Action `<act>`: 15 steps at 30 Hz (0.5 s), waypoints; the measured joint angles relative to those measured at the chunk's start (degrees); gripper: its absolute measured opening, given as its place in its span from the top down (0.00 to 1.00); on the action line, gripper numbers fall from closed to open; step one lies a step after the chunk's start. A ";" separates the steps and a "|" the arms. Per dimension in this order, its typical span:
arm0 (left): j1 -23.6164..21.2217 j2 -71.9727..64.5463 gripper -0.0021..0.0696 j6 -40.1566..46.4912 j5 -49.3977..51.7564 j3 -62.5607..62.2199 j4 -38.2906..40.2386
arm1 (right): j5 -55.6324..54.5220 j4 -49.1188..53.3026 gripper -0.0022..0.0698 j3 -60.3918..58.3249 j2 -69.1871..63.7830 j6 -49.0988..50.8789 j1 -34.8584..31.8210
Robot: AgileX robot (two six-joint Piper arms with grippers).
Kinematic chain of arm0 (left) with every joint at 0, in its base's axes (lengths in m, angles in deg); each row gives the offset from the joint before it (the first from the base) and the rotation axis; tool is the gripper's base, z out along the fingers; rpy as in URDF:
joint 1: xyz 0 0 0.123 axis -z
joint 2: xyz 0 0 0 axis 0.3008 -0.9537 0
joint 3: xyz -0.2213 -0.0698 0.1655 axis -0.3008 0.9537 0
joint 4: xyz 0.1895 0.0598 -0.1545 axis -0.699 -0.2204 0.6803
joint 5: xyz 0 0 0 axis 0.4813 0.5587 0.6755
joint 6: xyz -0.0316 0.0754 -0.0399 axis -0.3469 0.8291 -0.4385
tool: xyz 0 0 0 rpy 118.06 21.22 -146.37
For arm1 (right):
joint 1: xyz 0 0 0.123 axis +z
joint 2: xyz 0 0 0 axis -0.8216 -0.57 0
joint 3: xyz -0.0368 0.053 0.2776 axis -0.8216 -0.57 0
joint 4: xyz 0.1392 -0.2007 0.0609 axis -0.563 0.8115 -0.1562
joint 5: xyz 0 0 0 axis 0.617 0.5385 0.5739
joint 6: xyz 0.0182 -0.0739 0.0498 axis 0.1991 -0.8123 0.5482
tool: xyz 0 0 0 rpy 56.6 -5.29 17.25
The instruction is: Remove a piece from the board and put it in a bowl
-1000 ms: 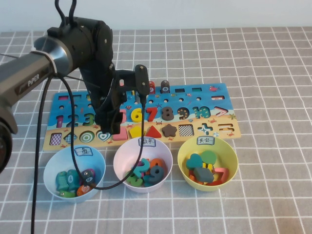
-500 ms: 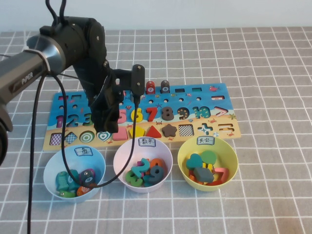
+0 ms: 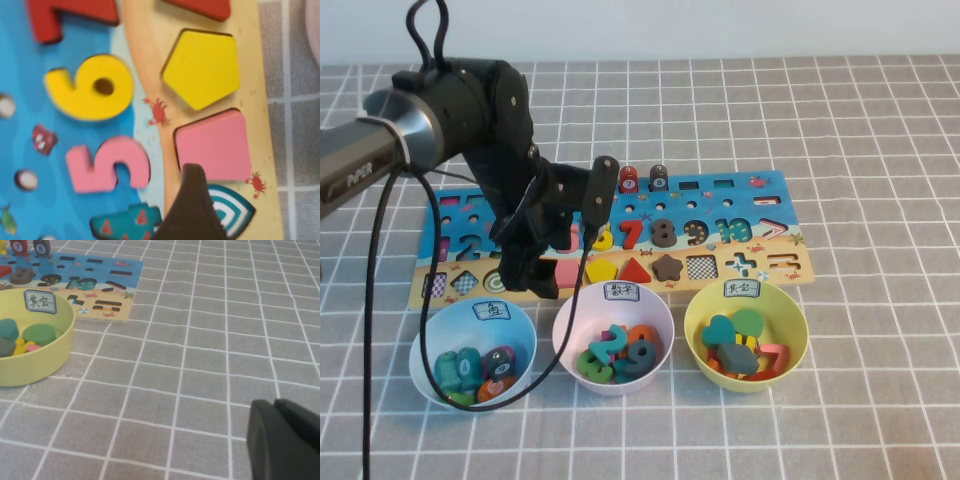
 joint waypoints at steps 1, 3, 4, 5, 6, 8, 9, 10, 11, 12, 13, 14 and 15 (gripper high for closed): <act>0.00 0.00 0.28 1.07 -0.59 0.36 0.00 | 0.00 0.00 0.99 0.00 0.00 0.00 0.00; 0.00 0.00 0.28 2.06 -1.80 0.50 0.08 | 0.00 0.00 0.99 0.00 0.00 0.00 0.00; 0.00 0.00 0.28 2.41 -2.33 0.50 0.08 | 0.00 0.00 0.99 0.00 0.00 0.00 0.00; 0.00 0.00 0.28 2.57 -2.53 0.59 0.08 | 0.00 0.00 0.99 0.00 0.00 0.00 0.00; 0.00 0.00 0.28 2.67 -2.75 0.59 0.08 | 0.00 0.00 0.99 0.00 0.00 0.00 0.00; 0.00 0.00 0.28 2.71 -2.75 0.73 0.08 | 0.00 0.00 0.99 0.00 0.00 0.00 0.00; 0.00 0.00 0.28 2.71 -2.85 0.73 0.08 | 0.00 0.00 0.99 0.00 0.00 0.00 0.00; 0.00 -0.10 0.28 2.71 -2.85 0.73 0.08 | 0.00 0.00 0.99 0.00 0.00 0.00 0.00; 0.00 -0.11 0.29 2.71 -2.85 0.73 0.08 | 0.00 0.00 0.99 0.00 0.00 0.00 0.00; 0.00 -0.23 0.29 2.71 -2.85 0.73 0.13 | 0.00 0.00 0.99 0.00 0.00 0.00 0.00; 0.00 -0.58 0.29 2.71 -2.85 0.73 0.38 | 0.00 0.00 0.99 0.00 0.00 0.00 0.00; 0.00 -0.88 0.29 2.71 -2.94 0.73 0.51 | 0.00 0.00 0.99 0.00 0.00 0.00 0.00; 0.00 -1.24 0.29 2.60 -2.98 0.73 0.64 | 0.00 0.00 0.99 0.00 0.00 0.00 0.00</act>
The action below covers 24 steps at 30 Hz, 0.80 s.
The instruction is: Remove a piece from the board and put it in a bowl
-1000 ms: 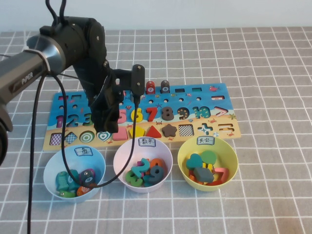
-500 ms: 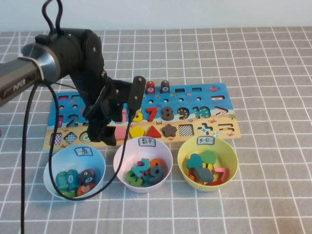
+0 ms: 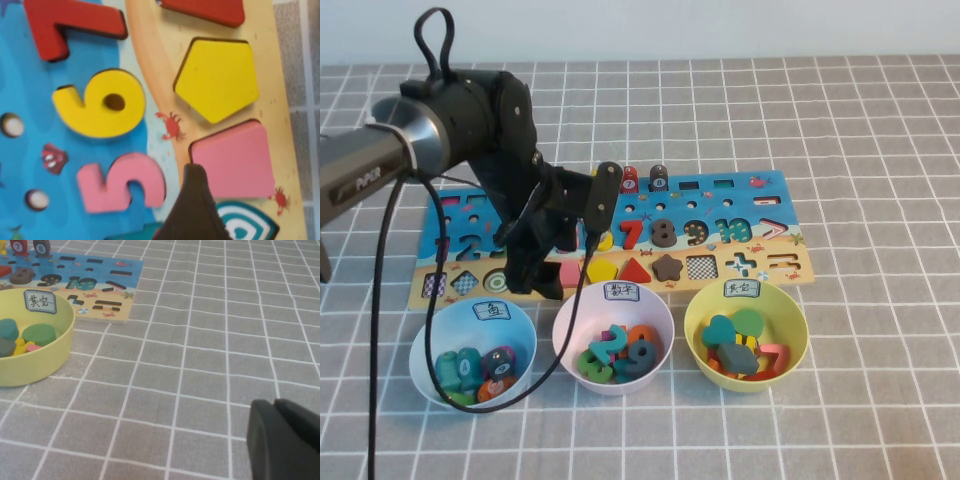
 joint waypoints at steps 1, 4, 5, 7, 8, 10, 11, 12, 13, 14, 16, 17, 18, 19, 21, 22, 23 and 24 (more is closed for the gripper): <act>0.00 -0.36 0.29 0.00 0.00 0.00 0.13 | 0.00 0.00 0.99 0.00 0.00 0.00 0.00; 0.00 -1.14 0.29 0.00 -0.22 0.00 0.35 | 0.00 0.00 0.99 0.00 0.00 0.00 0.00; 0.00 -1.24 0.29 0.00 -0.32 0.00 0.35 | 0.00 0.00 0.99 0.00 0.00 0.00 0.00; 0.00 -1.37 0.29 0.00 -0.86 0.00 0.35 | 0.00 0.00 0.99 0.00 0.00 0.00 0.00; 0.00 -1.37 0.29 0.00 -1.29 0.00 0.44 | 0.00 0.00 0.99 0.00 0.00 0.00 0.00; 0.00 -1.37 0.29 -0.08 -1.96 0.00 0.44 | 0.00 0.00 0.99 0.00 0.00 0.00 0.00; 0.00 -1.37 0.29 -0.08 -2.40 0.00 0.49 | 0.00 0.00 0.99 0.00 0.00 0.00 0.00; 0.00 -1.37 0.29 -0.08 -2.62 0.00 0.49 | 0.00 0.00 0.99 0.00 0.00 0.00 0.00; 0.00 -1.37 0.29 -0.08 -2.92 0.00 0.49 | 0.00 0.00 0.99 0.00 0.00 0.00 0.00; 0.00 -1.37 0.29 -0.08 -3.07 0.00 0.49 | 0.00 0.00 0.99 0.00 0.00 0.00 0.00; 0.00 -1.37 0.29 -0.08 -3.53 0.00 0.49 | 0.00 0.00 0.99 0.00 0.00 0.00 0.00; 0.00 -1.37 0.29 -0.23 -3.72 0.00 0.49 | 0.00 0.00 0.99 0.00 0.00 0.00 0.00; 0.00 -1.39 0.29 -0.63 -3.94 0.00 0.49 | 0.00 0.00 0.99 0.00 0.00 0.00 0.00; 0.00 -1.50 0.29 -1.20 -4.09 0.00 0.49 | 0.00 0.00 0.99 0.00 0.00 0.00 0.00; 0.00 -1.74 0.29 -2.34 -4.36 0.00 0.49 | 0.00 0.00 0.99 0.00 0.00 0.00 0.00; 0.00 -2.00 0.29 -2.61 -4.36 0.00 0.49 | 0.00 0.00 0.99 0.00 0.00 0.00 0.00; 0.00 -2.24 0.29 -2.84 -4.36 0.00 0.49 | 0.00 0.00 0.99 0.00 0.00 0.00 0.00; 0.00 -2.37 0.29 -2.82 -4.47 0.00 0.49 | 0.00 0.00 0.99 0.00 0.00 0.00 0.00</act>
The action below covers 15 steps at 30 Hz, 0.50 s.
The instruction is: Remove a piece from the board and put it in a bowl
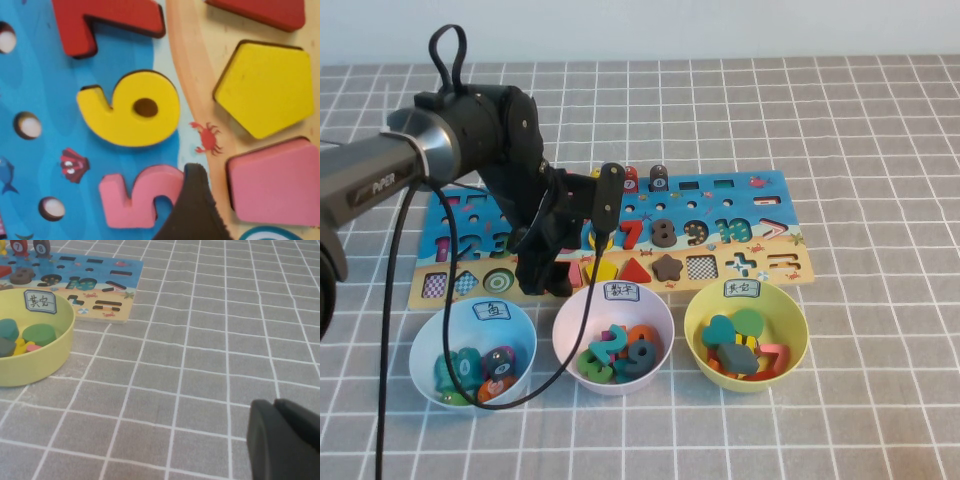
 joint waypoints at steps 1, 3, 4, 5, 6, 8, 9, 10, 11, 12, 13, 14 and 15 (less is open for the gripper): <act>0.00 0.01 0.29 -0.13 -0.25 0.00 0.00 | 0.00 0.00 0.99 0.00 0.00 0.00 0.00; 0.00 0.01 0.29 -0.13 -0.36 0.00 0.00 | 0.00 0.00 0.99 0.00 0.00 0.00 0.00; 0.00 0.01 0.29 -0.13 -0.36 0.00 0.00 | 0.00 0.00 0.99 0.00 0.00 0.00 0.00; 0.00 -0.02 0.29 -0.13 -0.36 0.00 0.00 | 0.00 0.00 0.99 0.00 0.00 0.00 0.00; 0.00 -0.02 0.29 -0.13 -0.48 0.00 0.00 | 0.00 0.00 0.99 0.00 0.00 0.00 0.00; 0.00 -0.12 0.29 -0.13 -0.56 0.00 -0.10 | 0.00 0.00 0.99 0.00 0.00 0.00 0.00; 0.00 -0.12 0.29 -0.13 -0.56 0.00 -0.10 | 0.00 0.00 0.99 0.00 0.00 0.00 0.00; 0.00 -0.12 0.29 -0.13 -0.56 0.00 -0.10 | 0.00 0.00 0.99 0.00 0.00 0.00 0.00; 0.00 -0.12 0.30 -0.13 -0.56 0.00 -0.10 | 0.00 0.00 0.99 0.00 0.00 0.00 0.00; 0.00 -0.12 0.30 -0.13 -0.56 0.00 -0.10 | 0.00 0.00 0.99 0.00 0.00 0.00 0.00; 0.00 -0.12 0.32 -0.13 -0.44 0.00 -0.10 | 0.00 0.00 0.99 0.00 0.00 0.00 0.00; 0.00 -0.12 0.33 -0.13 -0.44 0.00 -0.10 | 0.00 0.00 0.99 0.00 0.00 0.00 0.00; 0.00 -0.12 0.36 -0.13 -0.44 0.00 -0.23 | 0.00 0.00 0.99 0.00 0.00 0.00 0.00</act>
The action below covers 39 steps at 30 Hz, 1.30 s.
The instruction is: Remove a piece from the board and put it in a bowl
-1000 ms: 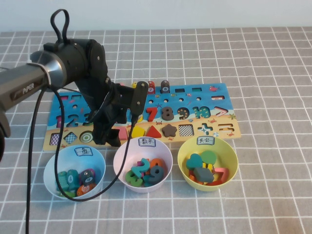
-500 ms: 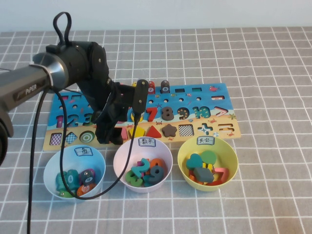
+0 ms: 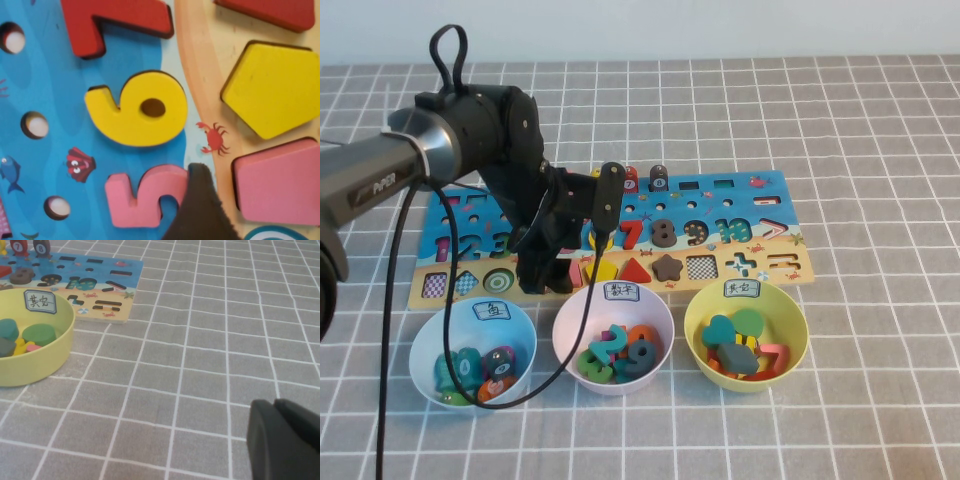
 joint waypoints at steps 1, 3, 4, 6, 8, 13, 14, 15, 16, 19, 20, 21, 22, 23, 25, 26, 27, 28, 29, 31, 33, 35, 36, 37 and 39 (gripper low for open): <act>0.00 0.00 0.37 0.00 0.29 -0.10 -0.01 | 0.00 0.00 0.99 0.00 0.00 0.00 0.00; 0.00 -0.11 0.41 -0.09 1.00 -0.56 -0.13 | 0.00 0.00 0.99 0.00 0.00 0.00 0.00; 0.00 -0.22 0.43 -0.09 1.80 -1.00 -0.13 | 0.00 0.00 0.99 0.00 0.00 0.00 0.00; 0.00 -0.33 0.44 -0.09 3.72 -1.77 -0.27 | 0.00 0.00 0.99 0.00 0.00 0.00 0.00; 0.00 -0.33 0.45 -0.22 5.58 -2.97 -0.27 | 0.00 0.00 0.99 0.00 0.00 0.00 0.00; 0.00 -0.33 0.45 -1.61 7.21 -4.24 -0.27 | 0.00 0.00 0.99 0.00 0.00 0.00 0.00; 0.00 -0.33 0.45 -1.70 7.47 -4.35 -0.27 | 0.00 0.00 0.99 0.00 0.00 0.00 0.00; 0.00 -0.33 0.45 -1.75 7.46 -4.35 -0.27 | 0.00 0.00 0.99 0.00 0.00 0.00 0.00; 0.00 -0.33 0.46 -1.84 7.46 -4.35 -0.27 | 0.00 0.00 0.99 0.00 0.00 0.00 0.00; 0.00 -0.97 0.46 -1.99 7.59 -4.35 -0.27 | 0.00 0.00 0.99 0.00 0.00 0.00 0.00; 0.00 -1.21 0.46 -1.99 7.59 -4.35 -0.27 | 0.00 0.00 0.99 0.00 0.00 0.00 0.00; 0.00 -1.45 0.46 -1.99 7.59 -4.35 -0.27 | 0.00 0.00 0.99 0.00 0.00 0.00 0.00; 0.00 -1.72 0.46 -1.99 7.59 -4.35 -0.27 | 0.00 0.00 0.99 0.00 0.00 0.00 0.00; 0.00 -1.87 0.46 -1.99 7.59 -4.35 -0.27 | 0.00 0.00 0.99 0.00 0.00 0.00 0.00; 0.00 -1.97 0.46 -1.99 7.22 -4.45 -0.27 | 0.00 0.00 0.99 0.00 0.00 0.00 0.00; 0.00 -1.97 0.46 -1.99 7.04 -4.45 -0.27 | 0.00 0.00 0.99 0.00 0.00 0.00 0.00; 0.00 -2.09 0.46 -1.99 6.83 -4.45 -0.27 | 0.00 0.00 0.99 0.00 0.00 0.00 0.00; 0.00 -2.09 0.46 -1.99 6.59 -4.45 -0.27 | 0.00 0.00 0.99 0.00 0.00 0.00 0.00; 0.00 -2.20 0.46 -1.99 6.47 -4.45 -0.27 | 0.00 0.00 0.99 0.00 0.00 0.00 0.00; 0.00 -2.20 0.46 -1.99 6.35 -4.45 -0.27 | 0.00 0.00 0.99 0.00 0.00 0.00 0.00; 0.00 -2.20 0.46 -1.99 6.27 -4.45 -0.37 | 0.00 0.00 0.99 0.00 0.00 0.00 0.00; 0.00 -2.20 0.46 -1.99 6.27 -4.45 -0.37 | 0.00 0.00 0.99 0.00 0.00 0.00 0.00; 0.00 -2.20 0.46 -1.99 6.27 -4.45 -0.37 | 0.00 0.00 0.99 0.00 0.00 0.00 0.00; 0.00 -2.20 0.46 -1.99 6.27 -4.45 -0.37 | 0.00 0.00 0.99 0.00 0.00 0.00 0.00; 0.00 -2.20 0.46 -2.12 6.27 -4.45 -0.37 | 0.00 0.00 0.99 0.00 0.00 0.00 0.00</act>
